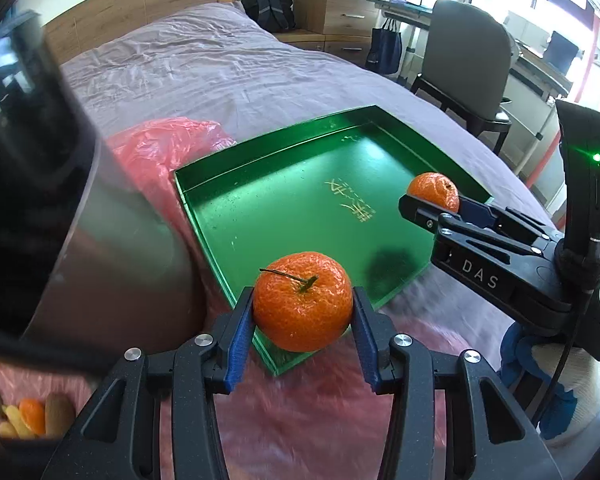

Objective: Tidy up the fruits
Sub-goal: 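Carry the mandarin in the left gripper to the green tray while the right carries its mandarin, then lower and release the mandarin with the left gripper while the right releases its mandarin, then withdraw both open grippers from the tray back toward the fruits, then grasp a brown kiwi with the left gripper while the right grasps another kiwi, then carry the kiwi in the left gripper to the green tray while the right carries its kiwi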

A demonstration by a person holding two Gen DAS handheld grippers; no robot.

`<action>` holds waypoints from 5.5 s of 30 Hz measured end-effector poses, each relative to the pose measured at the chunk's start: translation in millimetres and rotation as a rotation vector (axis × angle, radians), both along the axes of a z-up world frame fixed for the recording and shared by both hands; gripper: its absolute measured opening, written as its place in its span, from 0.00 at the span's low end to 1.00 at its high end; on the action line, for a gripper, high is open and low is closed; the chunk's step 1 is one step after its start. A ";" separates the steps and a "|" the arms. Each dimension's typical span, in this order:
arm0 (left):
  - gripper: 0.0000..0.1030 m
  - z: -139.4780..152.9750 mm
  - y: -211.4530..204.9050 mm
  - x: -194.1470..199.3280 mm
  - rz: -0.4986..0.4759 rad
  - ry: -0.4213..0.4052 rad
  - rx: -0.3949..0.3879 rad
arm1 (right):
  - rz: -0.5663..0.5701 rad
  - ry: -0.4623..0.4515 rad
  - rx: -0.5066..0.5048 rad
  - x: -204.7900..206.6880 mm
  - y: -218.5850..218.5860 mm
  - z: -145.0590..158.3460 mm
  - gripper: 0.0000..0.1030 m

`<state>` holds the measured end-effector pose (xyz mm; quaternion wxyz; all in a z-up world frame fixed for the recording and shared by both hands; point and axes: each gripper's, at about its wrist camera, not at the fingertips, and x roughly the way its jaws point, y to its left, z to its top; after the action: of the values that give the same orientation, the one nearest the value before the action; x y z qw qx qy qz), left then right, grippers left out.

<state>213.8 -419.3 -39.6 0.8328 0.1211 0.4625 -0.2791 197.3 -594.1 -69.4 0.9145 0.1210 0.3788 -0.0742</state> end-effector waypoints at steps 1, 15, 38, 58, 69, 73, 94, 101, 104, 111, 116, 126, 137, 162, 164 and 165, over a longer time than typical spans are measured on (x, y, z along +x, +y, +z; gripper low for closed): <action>0.40 -4.9 -2.3 6.6 0.004 0.010 0.001 | -0.003 0.011 -0.008 6.3 -2.9 -3.9 0.20; 0.40 -51.8 -20.0 21.4 -0.005 0.074 0.051 | -0.017 0.097 -0.088 35.3 -24.4 -36.8 0.22; 0.44 13.5 4.3 -34.1 -0.037 -0.062 0.019 | -0.038 0.034 -0.144 -39.6 11.3 41.6 0.96; 0.65 70.9 126.0 -116.0 0.020 -0.077 -0.062 | -0.021 -0.012 -0.083 -145.0 87.0 90.6 1.00; 0.73 92.8 231.2 -156.9 0.191 -0.191 -0.002 | 0.085 -0.077 -0.065 -187.2 159.6 124.3 1.00; 0.73 95.8 273.4 -166.4 0.235 -0.191 -0.013 | 0.119 -0.084 -0.034 -202.8 188.6 128.2 1.00; 0.73 65.3 473.2 -189.3 0.603 -0.145 0.000 | 0.368 -0.084 0.034 -201.2 305.0 131.7 1.00; 0.73 49.4 498.4 -166.6 0.649 -0.112 -0.019 | 0.411 -0.020 0.037 -170.2 334.4 103.8 1.00; 0.73 40.0 511.5 -148.4 0.676 -0.094 -0.028 | 0.424 0.007 0.026 -155.2 344.7 92.5 1.00; 0.73 1.1 531.0 -93.6 0.711 -0.031 -0.042 | 0.438 0.078 0.012 -110.2 372.2 53.0 1.00; 0.68 -23.6 539.6 -56.1 0.737 0.001 -0.035 | 0.442 0.118 0.016 -79.4 388.1 28.8 1.00; 0.63 -56.9 559.4 -13.0 0.761 0.026 0.008 | 0.365 0.203 0.050 -20.7 399.3 -14.2 0.85; 0.63 -77.1 569.4 1.2 0.755 0.055 0.004 | 0.260 0.276 0.094 14.8 401.7 -43.9 0.72; 0.35 -96.1 570.4 16.0 0.725 0.155 -0.041 | 0.273 0.307 0.106 27.1 404.1 -63.0 0.38; 0.35 -95.7 570.6 15.9 0.720 0.154 -0.049 | 0.286 0.308 0.118 27.2 401.6 -61.4 0.37; 0.34 -95.5 571.5 15.6 0.716 0.154 -0.055 | 0.292 0.304 0.125 26.4 399.8 -60.1 0.37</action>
<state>229.3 152.2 -135.1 0.8435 -0.0921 0.5292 0.0095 223.7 -194.2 -129.5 0.8387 0.1087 0.5296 0.0650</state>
